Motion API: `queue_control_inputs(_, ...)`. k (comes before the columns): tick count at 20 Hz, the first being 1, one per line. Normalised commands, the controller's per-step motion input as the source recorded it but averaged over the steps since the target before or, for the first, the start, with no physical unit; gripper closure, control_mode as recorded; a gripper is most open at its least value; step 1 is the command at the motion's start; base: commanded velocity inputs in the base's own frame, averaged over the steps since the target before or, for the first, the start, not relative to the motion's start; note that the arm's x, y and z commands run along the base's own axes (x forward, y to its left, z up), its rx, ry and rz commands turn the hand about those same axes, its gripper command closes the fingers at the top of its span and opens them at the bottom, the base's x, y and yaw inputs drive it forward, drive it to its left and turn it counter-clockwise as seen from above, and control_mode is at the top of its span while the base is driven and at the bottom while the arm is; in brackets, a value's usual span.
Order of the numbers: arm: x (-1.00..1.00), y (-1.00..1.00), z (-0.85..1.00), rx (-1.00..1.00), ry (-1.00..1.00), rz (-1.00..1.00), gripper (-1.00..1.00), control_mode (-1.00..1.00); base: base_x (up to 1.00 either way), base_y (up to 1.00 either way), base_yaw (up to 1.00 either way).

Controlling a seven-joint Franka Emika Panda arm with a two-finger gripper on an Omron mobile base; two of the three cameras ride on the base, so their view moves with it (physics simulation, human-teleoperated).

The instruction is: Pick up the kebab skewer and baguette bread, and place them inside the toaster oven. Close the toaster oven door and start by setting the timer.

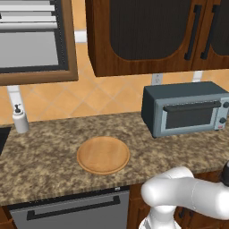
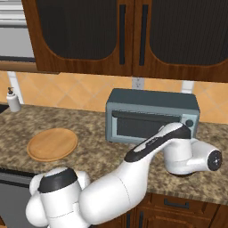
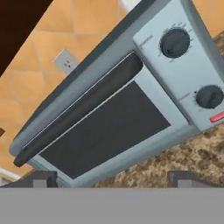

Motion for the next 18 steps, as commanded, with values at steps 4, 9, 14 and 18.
queue_control_inputs(4,0.28,-0.02,-0.22,0.21,0.0,-0.22,-1.0,-1.0,0.0,0.0,0.0)
queue_control_inputs(9,0.17,-0.35,-0.2,0.12,0.0,-0.2,-1.0,-1.0,0.0,0.0,0.0)
queue_control_inputs(14,0.04,-0.39,-0.17,0.07,0.0,-0.12,-1.0,-1.0,0.0,0.0,0.0)
queue_control_inputs(18,0.03,-0.08,-0.17,0.15,0.0,-0.06,-1.0,-1.0,0.0,0.0,0.0)
